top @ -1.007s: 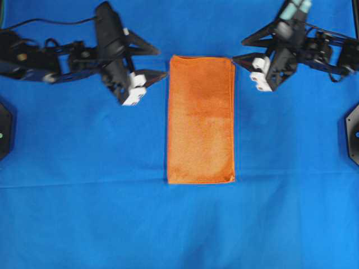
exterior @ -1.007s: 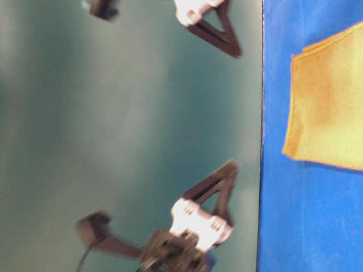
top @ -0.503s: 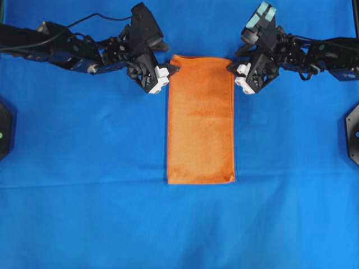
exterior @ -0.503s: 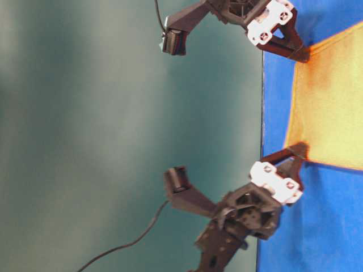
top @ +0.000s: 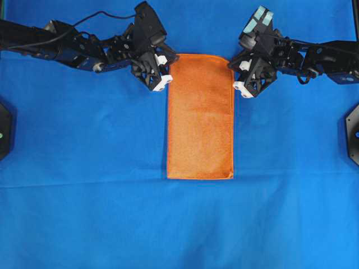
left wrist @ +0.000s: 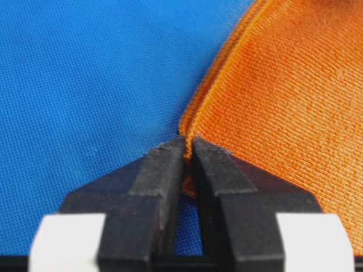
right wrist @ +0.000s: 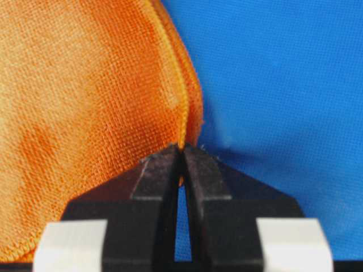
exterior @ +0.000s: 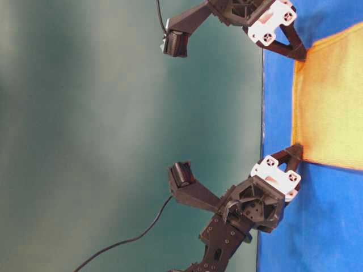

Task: Fold the orange towel.
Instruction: 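Move both grippers to the strip's top corners and pinch them, then lift the top corners and fold them down onto the bottom half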

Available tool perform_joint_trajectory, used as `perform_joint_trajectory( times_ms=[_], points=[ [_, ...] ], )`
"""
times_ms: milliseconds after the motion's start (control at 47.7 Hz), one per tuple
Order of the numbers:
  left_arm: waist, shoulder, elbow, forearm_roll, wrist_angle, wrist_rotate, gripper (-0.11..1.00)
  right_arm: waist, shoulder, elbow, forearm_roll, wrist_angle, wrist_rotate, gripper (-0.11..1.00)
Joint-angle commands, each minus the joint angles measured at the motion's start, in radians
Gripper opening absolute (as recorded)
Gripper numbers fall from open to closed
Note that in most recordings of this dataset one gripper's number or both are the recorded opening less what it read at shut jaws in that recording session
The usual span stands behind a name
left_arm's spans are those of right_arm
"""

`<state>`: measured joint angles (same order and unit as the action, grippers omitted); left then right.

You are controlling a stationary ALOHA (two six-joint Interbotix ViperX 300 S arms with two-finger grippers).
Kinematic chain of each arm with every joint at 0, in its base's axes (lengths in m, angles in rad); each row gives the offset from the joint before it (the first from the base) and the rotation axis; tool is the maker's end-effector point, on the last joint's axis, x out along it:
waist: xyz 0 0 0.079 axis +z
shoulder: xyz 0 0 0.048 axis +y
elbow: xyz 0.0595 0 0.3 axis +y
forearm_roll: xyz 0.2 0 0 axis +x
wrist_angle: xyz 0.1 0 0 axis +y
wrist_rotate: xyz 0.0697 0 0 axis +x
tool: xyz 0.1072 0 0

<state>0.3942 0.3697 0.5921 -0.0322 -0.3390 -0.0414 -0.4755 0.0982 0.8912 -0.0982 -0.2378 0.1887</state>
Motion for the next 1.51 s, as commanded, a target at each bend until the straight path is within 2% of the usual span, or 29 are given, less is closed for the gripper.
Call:
perform_joint_trajectory(
  times_ms=[0,210,315,482,902,1028,1259,1489],
  points=[
    [-0.008,-0.015,-0.003,0.002,-0.005,0.003,0.04,0.003,-0.012,-0.009,0.005,-0.02,0.002,0.02],
    [-0.005,-0.031,-0.002,0.002,0.0,0.005,0.04,0.003,-0.018,-0.011,0.021,-0.021,0.006,0.02],
    [0.005,-0.055,0.0,0.002,0.008,0.029,0.04,-0.003,-0.034,-0.011,0.025,-0.021,0.006,0.02],
    [0.026,-0.092,-0.006,0.002,0.026,0.087,0.04,-0.032,-0.058,-0.015,0.025,-0.021,0.005,0.02],
    [0.11,-0.103,-0.026,0.003,0.028,0.121,0.04,-0.112,-0.067,-0.066,0.018,-0.017,-0.009,0.02],
    [0.109,-0.104,-0.028,0.003,0.028,0.153,0.04,-0.112,-0.067,-0.069,0.02,-0.017,-0.009,0.02],
    [0.103,-0.135,-0.026,0.002,0.029,0.163,0.04,-0.114,-0.084,-0.055,0.025,-0.008,0.002,0.02],
    [0.071,-0.19,-0.014,0.002,0.069,0.164,0.04,-0.101,-0.172,-0.012,0.035,0.008,0.006,0.02]
  ],
)
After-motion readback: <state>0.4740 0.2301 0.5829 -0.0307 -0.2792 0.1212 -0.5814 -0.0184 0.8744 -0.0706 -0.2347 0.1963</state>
